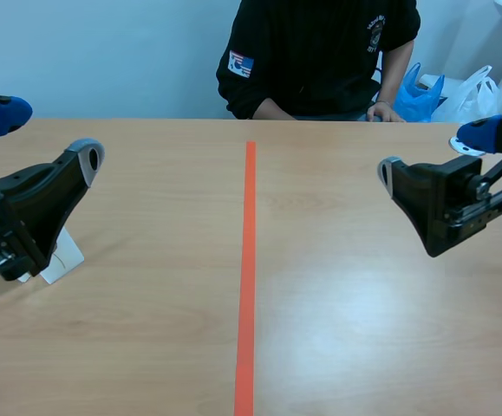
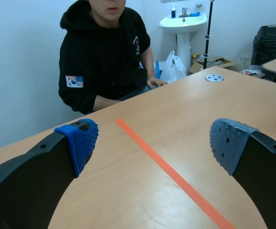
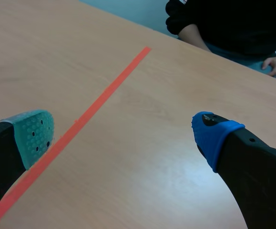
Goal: Sort the leaf by its shape. The table is split by an orange tape line. A compound leaf with several leaflets goes to the left side, a simple leaf with one blade goes to the right side. Return to the home posture when a red brick is placed on the table.
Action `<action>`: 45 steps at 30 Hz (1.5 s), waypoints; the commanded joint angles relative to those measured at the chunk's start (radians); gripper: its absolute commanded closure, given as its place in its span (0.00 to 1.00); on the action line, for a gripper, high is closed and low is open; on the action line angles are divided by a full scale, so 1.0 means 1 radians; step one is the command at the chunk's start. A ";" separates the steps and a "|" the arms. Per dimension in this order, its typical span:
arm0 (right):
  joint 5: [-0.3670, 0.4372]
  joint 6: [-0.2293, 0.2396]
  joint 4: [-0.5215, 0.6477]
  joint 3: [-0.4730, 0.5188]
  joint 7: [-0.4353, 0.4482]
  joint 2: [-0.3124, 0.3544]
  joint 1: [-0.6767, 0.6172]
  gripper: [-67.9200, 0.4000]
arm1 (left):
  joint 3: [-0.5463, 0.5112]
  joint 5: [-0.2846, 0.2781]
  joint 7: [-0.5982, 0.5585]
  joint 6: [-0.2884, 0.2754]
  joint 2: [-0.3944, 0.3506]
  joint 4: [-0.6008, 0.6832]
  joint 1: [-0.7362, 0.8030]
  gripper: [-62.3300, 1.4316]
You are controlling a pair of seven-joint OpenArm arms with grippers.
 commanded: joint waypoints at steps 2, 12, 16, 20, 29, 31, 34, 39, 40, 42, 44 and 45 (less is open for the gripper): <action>0.007 -0.004 -0.001 -0.014 0.026 0.010 0.014 0.13 | 0.003 -0.010 -0.013 0.002 0.000 0.006 -0.009 0.18; 0.007 -0.004 -0.001 -0.063 0.047 0.008 0.029 0.13 | 0.003 -0.010 -0.013 0.002 0.002 0.006 -0.009 0.18; 0.007 -0.004 -0.001 -0.063 0.053 0.008 0.031 0.13 | 0.003 -0.010 -0.012 0.002 0.002 0.006 -0.009 0.18; 0.007 -0.004 -0.001 -0.063 0.053 0.008 0.031 0.13 | 0.003 -0.010 -0.011 0.002 0.002 0.006 -0.009 0.18; 0.007 -0.004 -0.001 -0.063 0.053 0.008 0.031 0.13 | 0.003 -0.010 -0.011 0.002 0.002 0.006 -0.009 0.18; 0.007 -0.004 -0.001 -0.063 0.053 0.008 0.031 0.13 | 0.003 -0.010 -0.011 0.002 0.002 0.006 -0.009 0.18; 0.007 -0.004 -0.001 -0.063 0.053 0.008 0.031 0.13 | 0.003 -0.010 -0.011 0.002 0.002 0.006 -0.009 0.18; 0.007 -0.004 -0.001 -0.063 0.053 0.008 0.031 0.13 | 0.003 -0.010 -0.011 0.002 0.002 0.006 -0.009 0.18; 0.007 -0.004 -0.001 -0.063 0.053 0.008 0.031 0.13 | 0.003 -0.010 -0.011 0.002 0.002 0.006 -0.009 0.18; 0.007 -0.004 -0.001 -0.063 0.053 0.007 0.031 0.13 | 0.003 -0.010 -0.011 0.002 0.002 0.006 -0.009 0.18; 0.007 -0.004 -0.001 -0.063 0.053 0.007 0.031 0.13 | 0.003 -0.010 -0.011 0.002 0.002 0.006 -0.009 0.18; 0.007 -0.004 -0.001 -0.063 0.053 0.007 0.031 0.13 | 0.003 -0.010 -0.010 0.002 0.002 0.006 -0.009 0.18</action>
